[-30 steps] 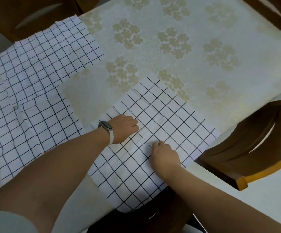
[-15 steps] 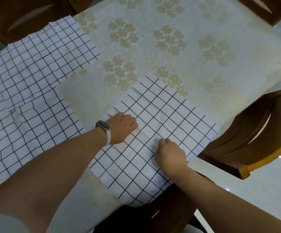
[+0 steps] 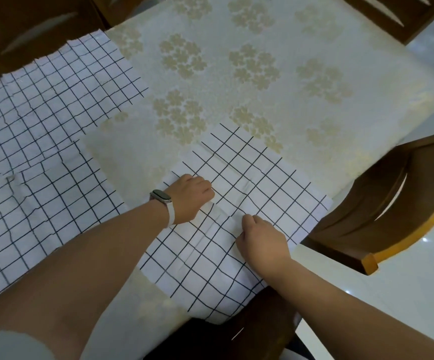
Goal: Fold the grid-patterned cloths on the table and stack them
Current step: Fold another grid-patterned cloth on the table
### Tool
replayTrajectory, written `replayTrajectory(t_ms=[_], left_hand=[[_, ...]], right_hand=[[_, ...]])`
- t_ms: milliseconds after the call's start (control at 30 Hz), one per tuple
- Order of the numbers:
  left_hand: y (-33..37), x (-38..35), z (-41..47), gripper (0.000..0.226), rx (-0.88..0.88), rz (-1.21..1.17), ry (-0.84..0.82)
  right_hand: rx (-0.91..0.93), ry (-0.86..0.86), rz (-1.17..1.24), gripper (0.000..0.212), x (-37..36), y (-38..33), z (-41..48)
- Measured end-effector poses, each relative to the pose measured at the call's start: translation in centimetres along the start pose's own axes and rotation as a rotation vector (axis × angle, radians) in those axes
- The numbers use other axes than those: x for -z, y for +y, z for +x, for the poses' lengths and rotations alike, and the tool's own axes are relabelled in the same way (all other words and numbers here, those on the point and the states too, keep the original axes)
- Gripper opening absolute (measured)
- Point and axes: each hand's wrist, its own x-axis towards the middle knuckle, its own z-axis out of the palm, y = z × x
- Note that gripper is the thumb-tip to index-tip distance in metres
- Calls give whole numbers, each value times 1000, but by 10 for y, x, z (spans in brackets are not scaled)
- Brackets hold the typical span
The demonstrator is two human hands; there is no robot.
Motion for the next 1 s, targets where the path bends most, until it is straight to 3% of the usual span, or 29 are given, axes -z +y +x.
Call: replayTrajectory(t_ms=[133, 233, 433, 667, 900, 1000], left_hand=[[-2, 11, -5, 34, 94, -37, -60], [-9, 18, -15, 36, 69, -7, -1], [-20, 20, -42, 6, 21, -50, -95], [-12, 57, -81, 20, 495, -456, -12], [-8, 116, -130, 5, 737, -667, 76], [-2, 129, -147, 9, 805, -717, 131]], right_hand=[[-40, -74, -5, 17, 1, 1, 0], [-50, -97, 16, 9, 2, 3, 0], [0, -15, 50, 11, 19, 20, 2], [71, -27, 54, 15, 68, 46, 12], [74, -26, 246, 7, 134, 44, 6], [64, -35, 298, 9, 150, 44, 4]])
